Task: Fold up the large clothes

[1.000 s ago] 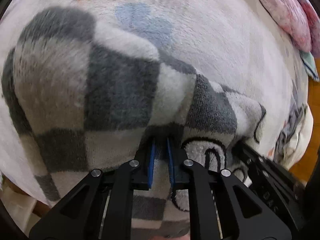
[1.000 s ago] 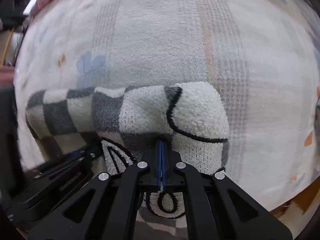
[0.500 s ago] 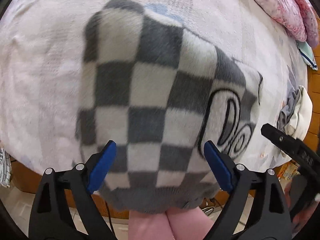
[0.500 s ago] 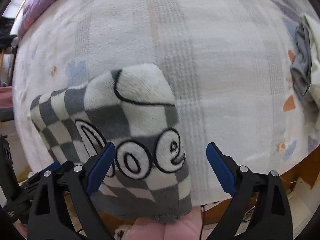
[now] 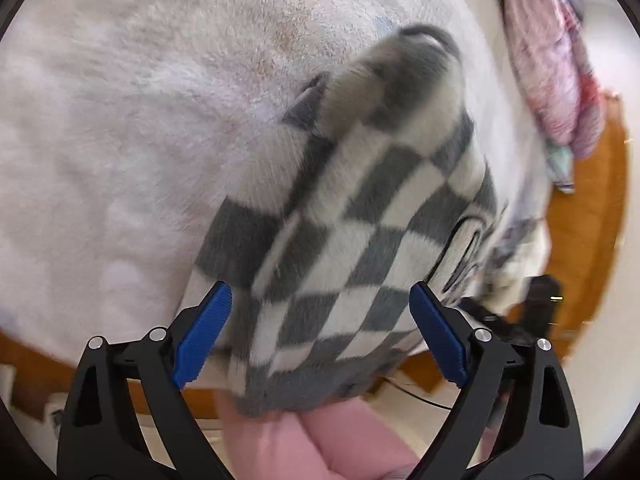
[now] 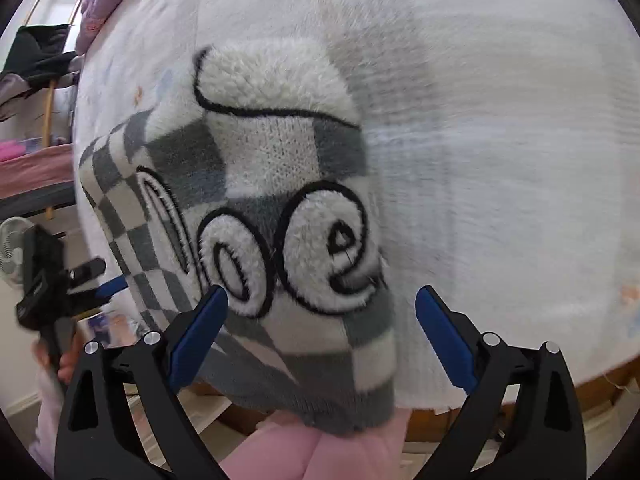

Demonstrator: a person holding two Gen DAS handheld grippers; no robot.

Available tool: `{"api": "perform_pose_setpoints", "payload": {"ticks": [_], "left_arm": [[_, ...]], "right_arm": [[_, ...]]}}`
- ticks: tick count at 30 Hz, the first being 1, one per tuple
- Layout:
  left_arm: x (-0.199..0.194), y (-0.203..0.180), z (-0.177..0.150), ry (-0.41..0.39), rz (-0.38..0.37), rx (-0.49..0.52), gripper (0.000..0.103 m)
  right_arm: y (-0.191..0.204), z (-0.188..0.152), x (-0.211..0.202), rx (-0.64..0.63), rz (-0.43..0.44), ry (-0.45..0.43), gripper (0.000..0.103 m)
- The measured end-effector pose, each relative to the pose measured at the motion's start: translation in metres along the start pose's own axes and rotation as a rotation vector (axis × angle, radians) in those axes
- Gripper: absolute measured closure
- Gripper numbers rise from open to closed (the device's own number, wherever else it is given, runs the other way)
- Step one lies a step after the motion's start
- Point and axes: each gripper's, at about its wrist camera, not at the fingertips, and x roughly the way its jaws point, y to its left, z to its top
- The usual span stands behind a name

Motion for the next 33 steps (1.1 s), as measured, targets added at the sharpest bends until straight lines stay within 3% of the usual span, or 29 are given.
{"api": "perform_pose_setpoints", "payload": {"ticks": [5, 8, 13, 14, 16, 20, 24, 26, 29, 33], "left_arm": [[0.027, 0.022, 0.031, 0.069, -0.07, 0.028, 0.01], [0.035, 0.02, 0.041, 0.104, -0.016, 0.074, 0.01], [0.024, -0.01, 0.043, 0.099, 0.194, 0.315, 0.01], [0.027, -0.015, 0.044, 0.1, 0.195, 0.342, 0.01], [0.044, -0.016, 0.049, 0.159, 0.139, 0.372, 0.01], [0.093, 0.002, 0.056, 0.3, -0.037, 0.239, 0.004], [0.095, 0.001, 0.059, 0.263, -0.073, 0.229, 0.005], [0.093, 0.003, 0.055, 0.272, -0.146, 0.235, 0.005], [0.098, -0.005, 0.053, 0.252, -0.122, 0.282, 0.005], [0.095, -0.013, 0.049, 0.202, -0.085, 0.256, 0.006]], "right_arm": [[0.006, 0.022, 0.02, -0.088, 0.094, 0.025, 0.007], [0.003, 0.025, 0.024, -0.118, 0.118, 0.062, 0.007], [-0.004, 0.024, 0.02, -0.119, 0.13, 0.056, 0.007], [-0.005, 0.022, 0.021, -0.113, 0.133, 0.051, 0.006], [-0.01, 0.024, 0.026, -0.09, 0.166, 0.045, 0.006], [-0.022, 0.023, 0.032, -0.079, 0.246, 0.021, 0.006], [-0.045, 0.026, 0.05, -0.063, 0.425, 0.028, 0.006], [-0.048, 0.031, 0.06, -0.07, 0.493, 0.046, 0.005], [-0.044, 0.037, 0.065, -0.074, 0.496, 0.063, 0.005], [-0.035, 0.036, 0.06, -0.056, 0.471, 0.074, 0.007]]}}
